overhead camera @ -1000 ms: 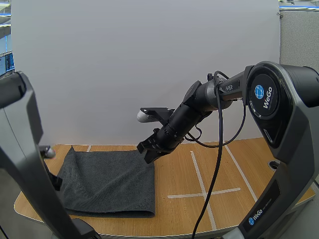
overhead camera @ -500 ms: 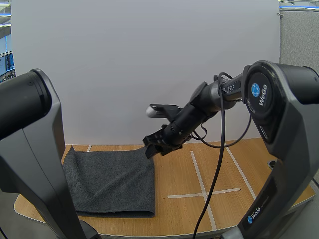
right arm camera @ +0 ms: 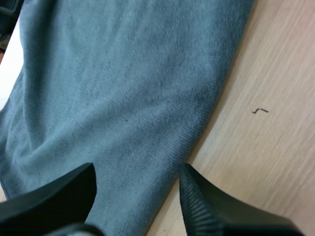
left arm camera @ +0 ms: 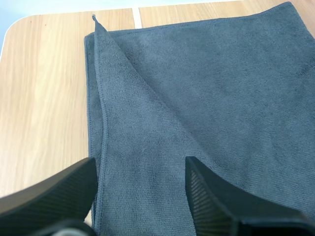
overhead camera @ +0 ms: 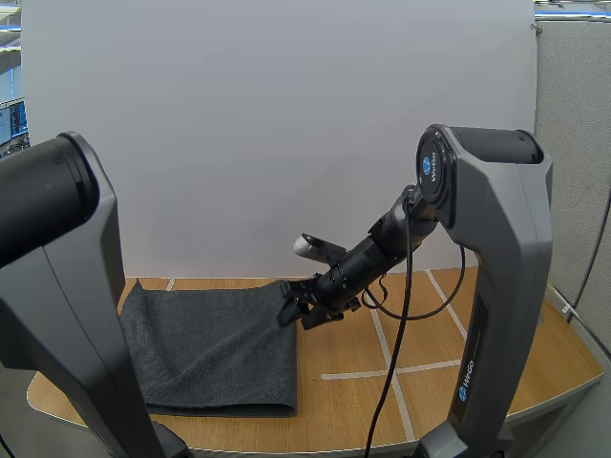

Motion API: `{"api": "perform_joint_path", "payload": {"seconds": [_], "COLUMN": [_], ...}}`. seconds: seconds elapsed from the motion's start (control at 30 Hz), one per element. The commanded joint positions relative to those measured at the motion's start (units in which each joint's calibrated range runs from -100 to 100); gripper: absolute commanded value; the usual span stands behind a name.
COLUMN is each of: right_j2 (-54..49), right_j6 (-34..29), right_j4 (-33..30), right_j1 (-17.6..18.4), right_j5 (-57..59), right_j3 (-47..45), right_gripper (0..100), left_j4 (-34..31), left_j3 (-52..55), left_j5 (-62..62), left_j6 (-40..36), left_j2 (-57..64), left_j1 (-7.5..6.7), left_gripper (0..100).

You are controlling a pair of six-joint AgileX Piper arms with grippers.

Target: Fold the towel

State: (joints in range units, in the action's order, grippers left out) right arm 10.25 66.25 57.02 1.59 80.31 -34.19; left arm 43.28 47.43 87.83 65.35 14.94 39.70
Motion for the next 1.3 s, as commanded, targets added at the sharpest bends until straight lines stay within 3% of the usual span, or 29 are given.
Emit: {"api": "perform_joint_path", "payload": {"seconds": [0.0,0.5,0.77,1.13,1.27], "right_j2": [0.8,6.8,6.9,2.2,2.4], "right_j6": [1.7,5.9,6.8,6.0,6.0], "right_j4": [1.8,7.9,6.7,2.9,1.0], "right_j1": [-0.2,0.3,2.0,-4.9,-5.7], "right_j5": [1.4,4.3,4.3,8.4,8.4], "right_j3": [-0.4,-0.4,-0.4,-0.4,-0.4], "right_gripper": [84,84,84,84,84], "left_j4": [0.6,-1.5,-2.2,-1.9,-2.0], "left_j3": [-0.8,-7.7,-7.7,-7.7,-7.7], "left_j5": [0.9,2.8,2.8,3.6,4.1], "left_j6": [-0.9,-5.1,-5.6,-5.5,-5.5], "left_j2": [0.9,4.8,4.8,4.8,4.8], "left_j1": [0.03,0.03,0.03,0.03,0.03], "left_gripper": [85,85,85,85,85]}}
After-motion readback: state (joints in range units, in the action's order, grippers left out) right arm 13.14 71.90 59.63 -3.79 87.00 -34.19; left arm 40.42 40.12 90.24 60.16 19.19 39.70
